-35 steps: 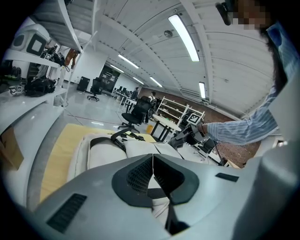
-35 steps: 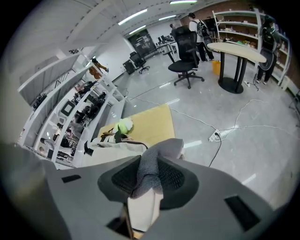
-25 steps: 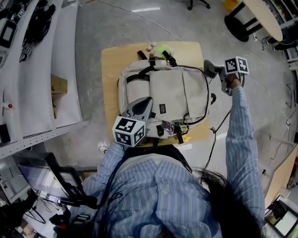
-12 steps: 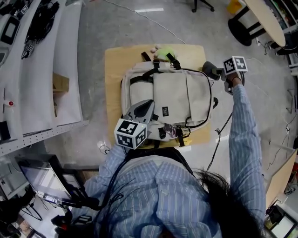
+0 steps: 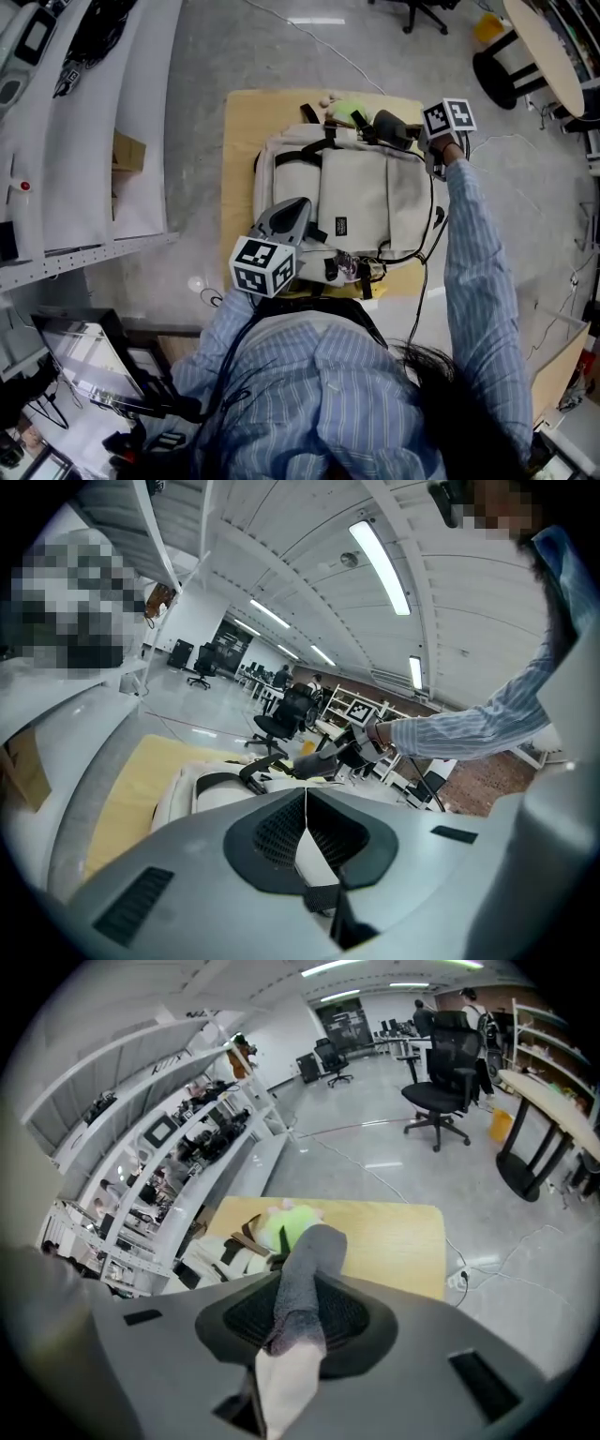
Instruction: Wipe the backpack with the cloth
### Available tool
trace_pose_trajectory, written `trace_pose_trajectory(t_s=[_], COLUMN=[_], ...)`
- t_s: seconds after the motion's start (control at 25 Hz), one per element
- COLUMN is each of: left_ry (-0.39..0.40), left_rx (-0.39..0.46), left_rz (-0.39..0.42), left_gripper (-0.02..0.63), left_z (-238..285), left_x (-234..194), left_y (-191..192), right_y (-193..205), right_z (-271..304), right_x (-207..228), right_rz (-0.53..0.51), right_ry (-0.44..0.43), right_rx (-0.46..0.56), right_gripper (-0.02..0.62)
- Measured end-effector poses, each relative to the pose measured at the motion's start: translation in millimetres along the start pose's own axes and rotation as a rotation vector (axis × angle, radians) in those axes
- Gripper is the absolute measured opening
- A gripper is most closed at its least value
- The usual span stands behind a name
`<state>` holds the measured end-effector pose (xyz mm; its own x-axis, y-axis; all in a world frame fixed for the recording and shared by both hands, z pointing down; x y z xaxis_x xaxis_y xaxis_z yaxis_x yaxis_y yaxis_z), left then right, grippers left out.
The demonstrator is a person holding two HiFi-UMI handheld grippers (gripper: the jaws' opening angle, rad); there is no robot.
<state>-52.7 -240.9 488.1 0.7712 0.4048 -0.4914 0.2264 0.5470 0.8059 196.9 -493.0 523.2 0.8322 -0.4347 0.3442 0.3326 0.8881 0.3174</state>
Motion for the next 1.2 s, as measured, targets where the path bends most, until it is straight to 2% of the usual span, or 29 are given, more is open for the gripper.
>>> trace_pose_trajectory(t_s=[0.08,0.32,0.52,0.92,1.2], left_ry=[-0.006,-0.028,-0.046,-0.095,-0.11], left_rx=[0.009,0.035,0.054,0.082,0.101], left_rz=[-0.005,-0.026,-0.052,-0.086,-0.097], left_gripper=[0.008,0.008,0.008,0.008,0.008], left_z=[-1,-7,-11,-25,-35], left_x=[-2,-9,-17,-32,-37], left_y=[-1,-4,-4,-3,-3], right_y=[-9,-30,-43,-52,-61], right_z=[9,24,34,75,95], right_x=[-20,-68,-108,-179,-248], right_rz=[-0.036,-0.164,-0.176,-0.286,-0.281], right_ry=[-0.019,0.004,-0.084,-0.084,-0.245], right_rx=[-0.01,-0.034,-0.013,-0.044,-0.022], right_gripper=[0.11,0.11,0.11,0.11,0.11])
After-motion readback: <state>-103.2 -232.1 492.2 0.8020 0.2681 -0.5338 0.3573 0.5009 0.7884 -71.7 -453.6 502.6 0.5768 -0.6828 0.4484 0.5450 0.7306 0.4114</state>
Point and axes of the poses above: the fingertips, and each gripper's own axes: z forward along the fingers, x to its right, y out of its underside, the point moved 5 cm from there along -z, backward along the fingers, and after that the axes turned 2 degrees about y, right-handed, at the moved point
